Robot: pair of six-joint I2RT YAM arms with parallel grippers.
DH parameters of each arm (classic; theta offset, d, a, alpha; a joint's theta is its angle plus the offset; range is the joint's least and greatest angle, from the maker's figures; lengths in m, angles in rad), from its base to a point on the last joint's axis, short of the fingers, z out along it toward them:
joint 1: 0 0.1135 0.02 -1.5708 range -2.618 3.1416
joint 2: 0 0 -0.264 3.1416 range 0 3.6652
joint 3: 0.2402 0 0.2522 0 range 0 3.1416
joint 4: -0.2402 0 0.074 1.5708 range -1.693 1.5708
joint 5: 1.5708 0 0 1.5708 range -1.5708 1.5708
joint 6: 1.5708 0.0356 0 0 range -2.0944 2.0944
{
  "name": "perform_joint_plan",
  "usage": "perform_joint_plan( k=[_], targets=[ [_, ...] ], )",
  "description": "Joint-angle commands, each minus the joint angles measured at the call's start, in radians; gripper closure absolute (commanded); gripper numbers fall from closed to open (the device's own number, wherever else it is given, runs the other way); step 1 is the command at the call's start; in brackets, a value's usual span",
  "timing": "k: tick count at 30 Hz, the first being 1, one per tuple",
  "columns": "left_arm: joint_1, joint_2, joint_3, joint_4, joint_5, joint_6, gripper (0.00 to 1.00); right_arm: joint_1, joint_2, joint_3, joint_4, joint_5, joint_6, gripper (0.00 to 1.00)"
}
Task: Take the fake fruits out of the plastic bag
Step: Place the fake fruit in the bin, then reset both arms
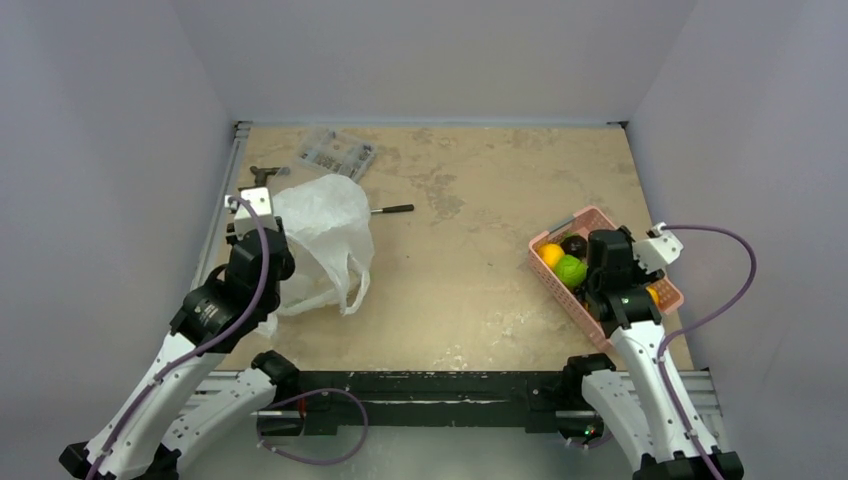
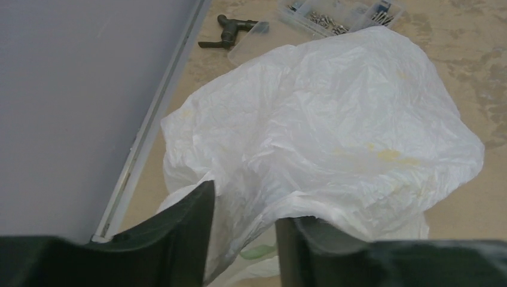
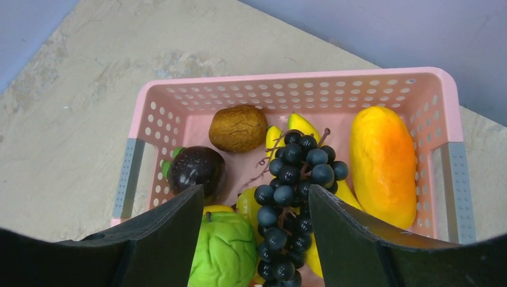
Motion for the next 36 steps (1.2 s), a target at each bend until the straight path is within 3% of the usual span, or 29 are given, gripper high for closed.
perform_joint_plan(
  k=[1,7,11,19,24,27,31,36],
  targets=[
    [-0.001,0.014,0.015,-0.009,-0.069,-0.049,0.48,-0.006,-0.030,0.024,0.089,-0.067,-0.081,0.34],
    [-0.001,-0.025,0.010,-0.014,-0.124,-0.078,0.14,-0.005,-0.047,0.064,0.222,-0.386,-0.290,0.26],
    [-0.001,-0.066,0.003,-0.006,-0.136,-0.087,0.03,-0.005,-0.037,0.068,0.288,-0.576,-0.331,0.19],
    [-0.001,-0.160,0.012,0.022,-0.111,-0.067,0.00,-0.005,-0.009,0.133,0.285,-0.739,-0.340,0.18],
    [-0.001,-0.161,0.153,-0.045,0.037,-0.049,0.00,-0.004,-0.026,0.219,0.222,-0.751,-0.340,0.18],
    [-0.001,-0.154,0.250,-0.082,0.146,-0.065,0.00,-0.004,-0.041,0.278,0.192,-0.774,-0.434,0.01],
    [-0.001,-0.150,0.324,-0.044,0.339,-0.061,0.00,-0.003,-0.071,0.335,0.179,-0.766,-0.466,0.01],
    [-0.002,-0.146,0.357,-0.001,0.451,-0.078,0.00,-0.004,-0.091,0.401,0.157,-0.759,-0.481,0.01]
  ],
)
